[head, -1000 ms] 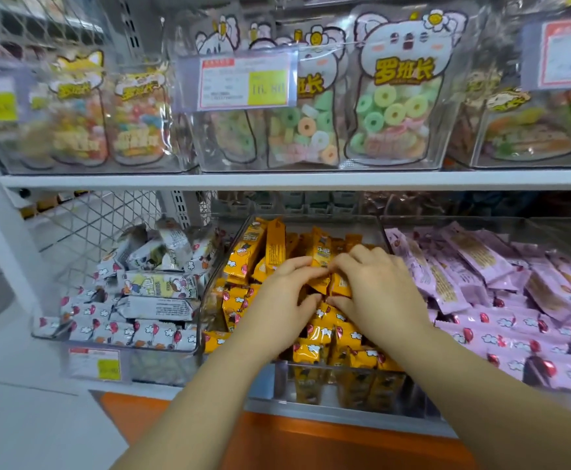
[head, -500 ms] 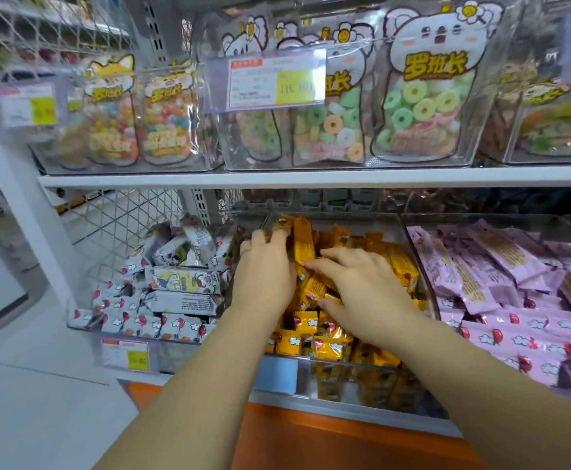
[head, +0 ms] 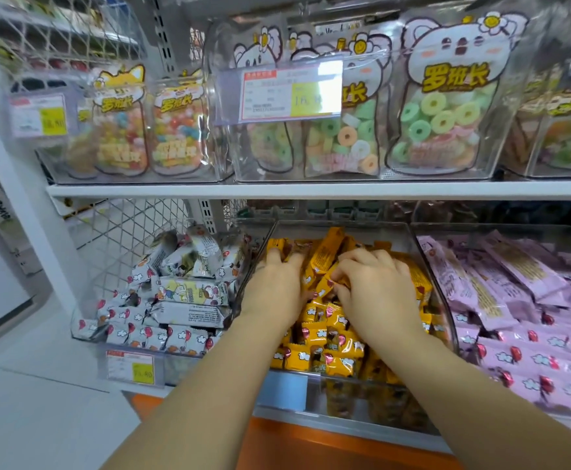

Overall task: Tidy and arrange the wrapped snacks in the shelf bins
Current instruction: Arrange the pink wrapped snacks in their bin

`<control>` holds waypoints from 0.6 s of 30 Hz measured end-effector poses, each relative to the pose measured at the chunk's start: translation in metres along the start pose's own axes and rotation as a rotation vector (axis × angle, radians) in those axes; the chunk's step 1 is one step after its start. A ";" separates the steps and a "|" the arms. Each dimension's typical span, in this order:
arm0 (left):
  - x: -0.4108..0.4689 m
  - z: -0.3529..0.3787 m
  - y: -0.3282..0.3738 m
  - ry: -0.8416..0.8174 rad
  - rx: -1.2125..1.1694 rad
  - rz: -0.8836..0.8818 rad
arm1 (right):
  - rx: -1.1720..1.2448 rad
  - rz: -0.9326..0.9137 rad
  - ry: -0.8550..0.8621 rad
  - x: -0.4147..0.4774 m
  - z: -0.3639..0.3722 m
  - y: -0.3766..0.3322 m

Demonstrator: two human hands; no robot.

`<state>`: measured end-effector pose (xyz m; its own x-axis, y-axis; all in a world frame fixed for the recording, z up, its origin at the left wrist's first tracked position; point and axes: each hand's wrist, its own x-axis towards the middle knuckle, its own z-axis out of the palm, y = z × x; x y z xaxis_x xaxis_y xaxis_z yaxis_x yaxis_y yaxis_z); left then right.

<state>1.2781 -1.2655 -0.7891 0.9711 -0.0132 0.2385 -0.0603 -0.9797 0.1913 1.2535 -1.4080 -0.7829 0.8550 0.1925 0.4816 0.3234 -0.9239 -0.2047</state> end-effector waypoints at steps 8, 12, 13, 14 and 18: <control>-0.005 0.000 0.003 0.048 0.097 -0.007 | 0.107 -0.033 -0.165 -0.001 -0.018 0.007; -0.011 -0.002 0.008 0.059 0.025 -0.048 | 0.088 -0.026 -0.175 -0.010 -0.025 0.015; -0.013 -0.002 0.010 0.061 -0.010 -0.050 | 0.076 -0.034 -0.171 -0.012 -0.024 0.017; -0.015 -0.003 0.011 0.068 -0.056 -0.045 | 0.072 -0.039 -0.166 -0.014 -0.024 0.018; -0.018 -0.006 0.016 0.141 -0.348 -0.009 | 0.088 -0.044 -0.148 -0.015 -0.023 0.018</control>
<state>1.2579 -1.2800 -0.7849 0.9321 0.0462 0.3594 -0.1507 -0.8526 0.5004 1.2368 -1.4355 -0.7742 0.8876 0.2844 0.3622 0.3902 -0.8823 -0.2633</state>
